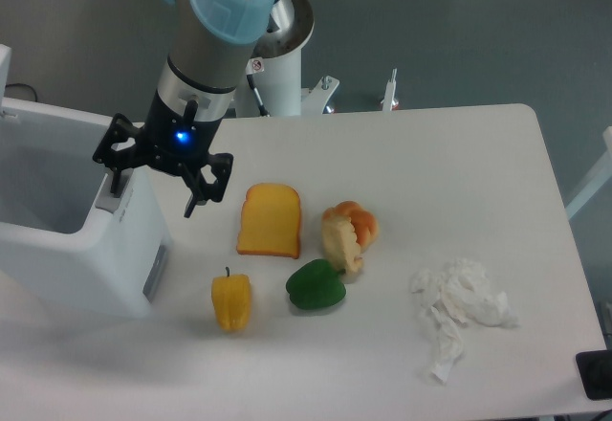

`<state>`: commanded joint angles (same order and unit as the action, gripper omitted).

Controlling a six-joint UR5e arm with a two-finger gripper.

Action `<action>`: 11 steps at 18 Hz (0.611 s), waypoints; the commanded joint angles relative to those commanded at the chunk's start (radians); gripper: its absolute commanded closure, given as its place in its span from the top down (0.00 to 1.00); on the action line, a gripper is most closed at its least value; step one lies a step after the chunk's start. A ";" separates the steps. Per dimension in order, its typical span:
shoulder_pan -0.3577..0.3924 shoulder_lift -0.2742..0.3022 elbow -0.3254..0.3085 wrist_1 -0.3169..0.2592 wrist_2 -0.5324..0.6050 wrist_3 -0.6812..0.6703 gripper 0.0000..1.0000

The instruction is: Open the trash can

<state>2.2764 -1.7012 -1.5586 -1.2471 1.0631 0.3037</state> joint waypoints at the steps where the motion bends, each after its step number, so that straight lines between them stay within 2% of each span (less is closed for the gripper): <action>1: 0.012 0.005 0.003 0.000 0.000 0.000 1.00; 4: 0.028 0.008 0.012 0.002 0.006 0.012 1.00; 6: 0.070 0.006 0.038 0.005 0.008 0.026 1.00; 8: 0.109 0.002 0.054 0.011 0.008 0.098 1.00; 11: 0.217 0.003 0.051 0.015 0.009 0.251 1.00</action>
<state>2.4939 -1.6981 -1.5079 -1.2318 1.0722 0.5548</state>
